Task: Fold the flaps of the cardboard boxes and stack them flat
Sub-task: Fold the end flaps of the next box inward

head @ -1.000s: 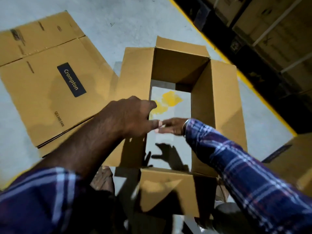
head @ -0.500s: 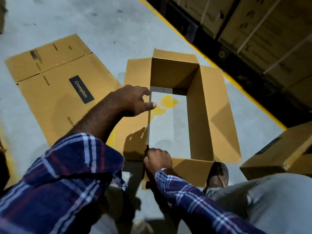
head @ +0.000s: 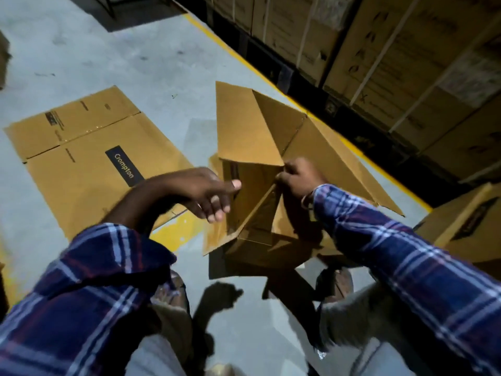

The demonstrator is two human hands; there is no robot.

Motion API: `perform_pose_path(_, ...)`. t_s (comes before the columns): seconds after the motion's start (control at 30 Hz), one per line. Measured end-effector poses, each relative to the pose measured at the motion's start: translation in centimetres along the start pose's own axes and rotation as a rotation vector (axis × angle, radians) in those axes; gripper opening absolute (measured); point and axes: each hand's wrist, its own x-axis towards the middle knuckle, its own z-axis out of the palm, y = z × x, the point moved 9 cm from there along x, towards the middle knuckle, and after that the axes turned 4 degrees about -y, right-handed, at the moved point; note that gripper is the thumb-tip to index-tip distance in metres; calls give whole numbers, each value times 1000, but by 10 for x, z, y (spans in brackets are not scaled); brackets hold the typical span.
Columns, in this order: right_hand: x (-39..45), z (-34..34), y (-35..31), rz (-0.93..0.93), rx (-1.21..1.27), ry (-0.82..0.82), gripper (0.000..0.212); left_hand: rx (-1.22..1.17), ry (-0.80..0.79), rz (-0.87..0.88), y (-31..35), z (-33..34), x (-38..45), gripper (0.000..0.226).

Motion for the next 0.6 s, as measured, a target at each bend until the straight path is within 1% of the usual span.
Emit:
perform_pose_path(0.03, -2, -11, 5, -9, 74, 17, 12, 34, -73, -45, -3, 18, 6, 75)
perform_pose_path(0.1, -7, -25, 20, -14, 228, 74, 21, 33, -177, -119, -10, 52, 16, 84)
perform_pose_path(0.17, -13, -30, 31, -27, 336, 137, 32, -58, -198, -150, -15, 79, 23, 87)
perform_pose_path(0.23, -19, -35, 22, -124, 343, 160, 28, -236, -200, -176, -18, 101, 32, 99)
perform_pose_path(0.3, -29, -47, 8, -214, 363, 179, 29, -543, -198, -205, -16, 125, 45, 120)
perform_pose_path(0.33, -33, -53, 1, -246, 383, 182, 31, -722, -168, -201, -12, 132, 52, 126)
perform_pose_path(0.4, -42, -63, -4, -300, 413, 152, 29, -1038, -46, -192, -5, 138, 66, 134)
perform_pose_path(0.47, -49, -73, -4, -343, 434, 124, 25, -1245, 64, -182, -2, 139, 75, 142)
perform_pose_path(0.5, -51, -76, -3, -366, 441, 107, 24, -1316, 92, -169, 0, 139, 78, 143)
perform_pose_path(0.53, -53, -78, -2, -391, 452, 85, 23, -1379, 108, -147, 2, 139, 82, 139)
perform_pose_path(0.57, -52, -78, -1, -407, 459, 63, 20, -1442, 124, -114, 4, 136, 87, 131)
perform_pose_path(0.6, -53, -79, 0, -416, 468, 44, 16, -1505, 155, -70, 7, 131, 92, 117)
